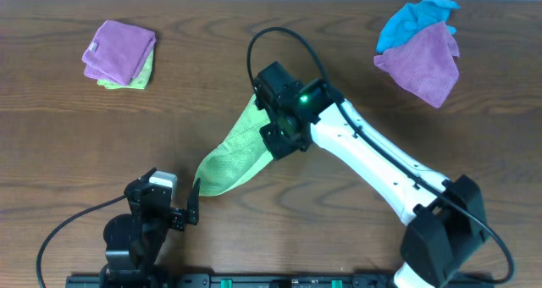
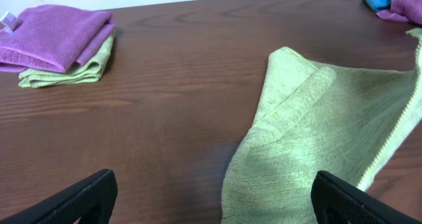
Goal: Fold the cloth
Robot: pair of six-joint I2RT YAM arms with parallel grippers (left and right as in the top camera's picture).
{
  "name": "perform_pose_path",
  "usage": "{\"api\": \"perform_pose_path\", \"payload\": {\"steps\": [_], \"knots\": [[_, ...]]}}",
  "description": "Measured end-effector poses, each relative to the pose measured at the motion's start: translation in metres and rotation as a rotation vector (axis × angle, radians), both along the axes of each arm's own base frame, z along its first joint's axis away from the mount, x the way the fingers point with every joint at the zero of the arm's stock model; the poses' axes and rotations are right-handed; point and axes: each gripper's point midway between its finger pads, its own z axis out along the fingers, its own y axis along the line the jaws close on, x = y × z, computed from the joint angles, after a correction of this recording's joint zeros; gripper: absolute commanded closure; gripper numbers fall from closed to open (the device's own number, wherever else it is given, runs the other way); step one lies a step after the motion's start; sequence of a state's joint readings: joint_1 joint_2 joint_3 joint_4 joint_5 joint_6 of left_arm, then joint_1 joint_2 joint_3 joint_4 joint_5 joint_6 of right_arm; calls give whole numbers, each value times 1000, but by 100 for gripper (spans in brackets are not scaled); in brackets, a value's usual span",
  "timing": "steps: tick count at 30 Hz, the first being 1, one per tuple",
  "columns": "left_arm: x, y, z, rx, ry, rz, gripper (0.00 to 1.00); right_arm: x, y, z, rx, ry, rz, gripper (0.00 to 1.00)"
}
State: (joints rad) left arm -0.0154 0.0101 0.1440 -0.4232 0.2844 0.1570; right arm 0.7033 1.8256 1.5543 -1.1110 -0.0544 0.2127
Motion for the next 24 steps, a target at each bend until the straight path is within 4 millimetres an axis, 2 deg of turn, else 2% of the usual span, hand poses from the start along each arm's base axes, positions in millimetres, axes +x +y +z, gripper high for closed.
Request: {"api": "perform_pose_path", "payload": {"steps": [3, 8, 9, 10, 13, 14, 15, 17, 18, 19, 20, 21, 24], "knots": [[0, 0, 0, 0, 0, 0, 5, -13, 1, -2, -23, 28, 24, 98], [0, 0, 0, 0, 0, 0, 5, -42, -3, -4, -86, 104, 31, 83], [0, 0, 0, 0, 0, 0, 5, -45, -3, -4, -93, 112, 29, 80], [0, 0, 0, 0, 0, 0, 4, -49, -5, -4, -103, 124, 26, 67], [0, 0, 0, 0, 0, 0, 5, -56, -9, -4, -122, 151, -5, 55], [0, 0, 0, 0, 0, 0, 5, -57, -9, -4, -123, 153, -10, 45], [0, 0, 0, 0, 0, 0, 4, -57, -9, -4, -124, 155, -20, 43], [0, 0, 0, 0, 0, 0, 5, -56, -9, -4, -123, 151, -26, 47], [0, 0, 0, 0, 0, 0, 5, -54, -8, -4, -120, 145, -27, 56], [0, 0, 0, 0, 0, 0, 5, -53, -7, -4, -116, 138, -28, 67], [0, 0, 0, 0, 0, 0, 5, -50, -6, -4, -115, 126, -31, 89], [0, 0, 0, 0, 0, 0, 5, -47, -6, -4, -111, 115, -35, 99], [0, 0, 0, 0, 0, 0, 5, -38, -5, -4, -96, 93, -57, 98]]}}
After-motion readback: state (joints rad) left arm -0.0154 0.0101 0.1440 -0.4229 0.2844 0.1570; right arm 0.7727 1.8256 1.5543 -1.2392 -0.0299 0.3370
